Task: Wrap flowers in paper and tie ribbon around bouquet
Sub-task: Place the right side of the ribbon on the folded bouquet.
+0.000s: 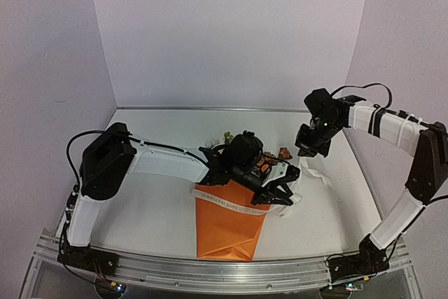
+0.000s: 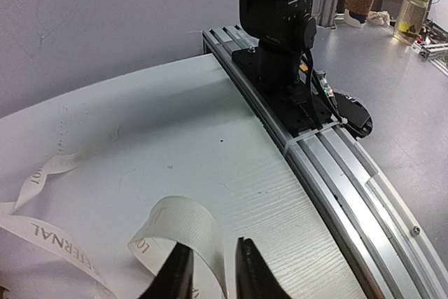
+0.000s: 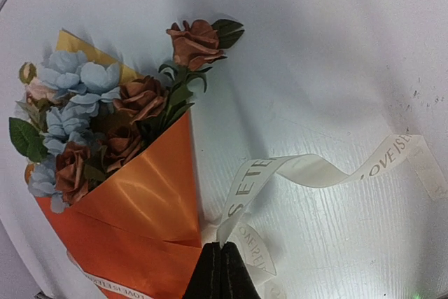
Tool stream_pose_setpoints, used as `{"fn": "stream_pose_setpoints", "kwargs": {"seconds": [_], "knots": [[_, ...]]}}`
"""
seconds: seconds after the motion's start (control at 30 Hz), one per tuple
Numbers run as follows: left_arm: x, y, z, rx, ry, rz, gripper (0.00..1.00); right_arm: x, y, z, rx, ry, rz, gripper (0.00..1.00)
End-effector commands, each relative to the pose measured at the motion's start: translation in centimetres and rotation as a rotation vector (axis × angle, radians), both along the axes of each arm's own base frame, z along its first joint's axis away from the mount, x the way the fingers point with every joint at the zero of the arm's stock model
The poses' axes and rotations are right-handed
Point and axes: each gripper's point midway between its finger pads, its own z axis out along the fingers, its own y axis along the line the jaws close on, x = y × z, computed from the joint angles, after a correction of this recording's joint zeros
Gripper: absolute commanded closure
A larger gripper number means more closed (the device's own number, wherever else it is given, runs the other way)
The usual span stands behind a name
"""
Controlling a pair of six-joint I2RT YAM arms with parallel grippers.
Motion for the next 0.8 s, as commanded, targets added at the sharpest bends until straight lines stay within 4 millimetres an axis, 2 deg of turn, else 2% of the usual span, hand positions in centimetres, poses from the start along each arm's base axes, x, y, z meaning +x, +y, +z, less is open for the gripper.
{"fn": "stream_pose_setpoints", "kwargs": {"seconds": [0.0,0.03,0.1,0.17,0.27,0.33,0.37,0.43,0.53,0.63,0.7,0.77], "knots": [[1.6,-1.0,4.7,-0.110,0.099,0.037,0.64,-0.3,0.9,3.0,0.050,-0.063,0.045,1.00],[1.8,-0.9,5.2,-0.113,0.116,0.046,0.57,-0.3,1.1,3.3,0.055,-0.069,0.064,1.00],[2.2,-0.5,6.4,-0.133,0.140,0.063,0.49,-0.3,1.4,3.5,0.059,-0.077,0.092,1.00],[2.9,0.3,8.5,-0.173,0.190,0.087,0.41,-0.5,1.8,3.7,0.061,-0.083,0.125,1.00],[4.4,2.3,12.0,-0.252,0.286,0.120,0.36,-0.8,2.6,3.9,0.063,-0.098,0.195,1.00],[6.0,4.6,14.0,-0.300,0.379,0.167,0.35,-1.0,3.5,4.4,0.068,-0.121,0.249,1.00],[6.7,5.9,14.3,-0.313,0.425,0.197,0.35,-1.0,4.0,4.7,0.075,-0.135,0.274,1.00],[7.8,9.3,16.1,-0.376,0.496,0.250,0.35,-1.2,5.7,5.4,0.099,-0.167,0.336,1.00],[9.4,14.5,16.2,-0.421,0.584,0.396,0.36,-2.3,9.0,6.0,0.130,-0.180,0.448,1.00],[11.4,19.0,14.4,-0.419,0.642,0.629,0.36,-4.5,13.3,5.9,0.161,-0.164,0.582,1.00],[12.3,21.3,13.3,-0.379,0.642,0.766,0.34,-6.8,16.1,4.8,0.154,-0.134,0.678,0.99],[13.1,23.2,12.1,-0.349,0.647,0.878,0.33,-9.2,17.8,3.2,0.137,-0.088,0.760,0.88]]}}
